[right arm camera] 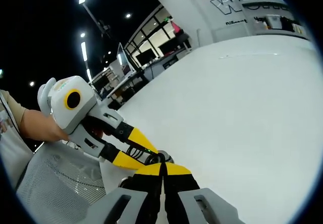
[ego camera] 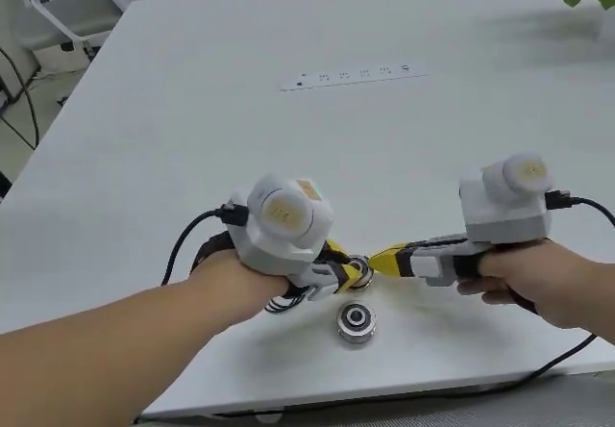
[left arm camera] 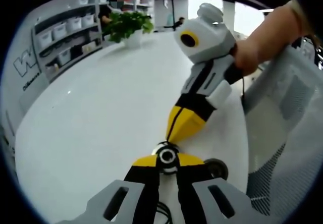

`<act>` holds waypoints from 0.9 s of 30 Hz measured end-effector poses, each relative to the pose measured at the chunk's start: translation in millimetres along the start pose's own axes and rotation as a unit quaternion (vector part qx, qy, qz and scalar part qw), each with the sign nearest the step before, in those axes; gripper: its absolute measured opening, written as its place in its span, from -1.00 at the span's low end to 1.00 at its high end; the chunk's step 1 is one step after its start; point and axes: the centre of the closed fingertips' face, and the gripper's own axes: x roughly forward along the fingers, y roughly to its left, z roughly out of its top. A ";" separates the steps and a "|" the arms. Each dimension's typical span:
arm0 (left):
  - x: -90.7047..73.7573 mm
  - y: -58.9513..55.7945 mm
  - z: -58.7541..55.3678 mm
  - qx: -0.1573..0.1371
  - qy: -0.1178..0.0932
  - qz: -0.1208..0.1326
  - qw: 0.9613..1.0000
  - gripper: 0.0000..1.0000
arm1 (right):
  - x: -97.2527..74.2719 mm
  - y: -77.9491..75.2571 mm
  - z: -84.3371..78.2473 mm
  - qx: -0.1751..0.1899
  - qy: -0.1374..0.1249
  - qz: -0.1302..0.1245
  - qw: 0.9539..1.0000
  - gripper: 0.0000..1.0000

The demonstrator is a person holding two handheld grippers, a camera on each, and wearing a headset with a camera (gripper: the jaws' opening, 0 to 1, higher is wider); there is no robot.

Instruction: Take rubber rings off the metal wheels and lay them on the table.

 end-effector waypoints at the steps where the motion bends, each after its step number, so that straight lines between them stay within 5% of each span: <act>1: 0.1 0.1 0.0 0.000 0.000 0.000 1.000 -0.76 | 0.2 0.7 0.0 -0.001 0.001 0.001 1.000 -1.00; 10: -0.2 -0.3 -0.1 0.001 -0.001 0.000 1.000 -0.77 | 5.5 11.6 -1.6 -0.021 0.010 0.018 1.000 -1.00; 13: -0.2 -0.3 -0.1 -0.001 -0.003 0.001 1.000 -0.76 | 6.6 21.5 5.2 -0.013 -0.006 0.046 0.999 -1.00; 20: 0.2 0.7 0.3 -0.003 -0.005 0.001 1.000 -0.76 | 2.9 21.4 4.1 0.007 -0.008 0.050 0.999 -1.00; 27: -0.4 0.6 0.9 -0.007 -0.013 0.004 1.000 -0.75 | 1.3 12.2 1.8 -0.003 -0.002 0.025 1.000 -1.00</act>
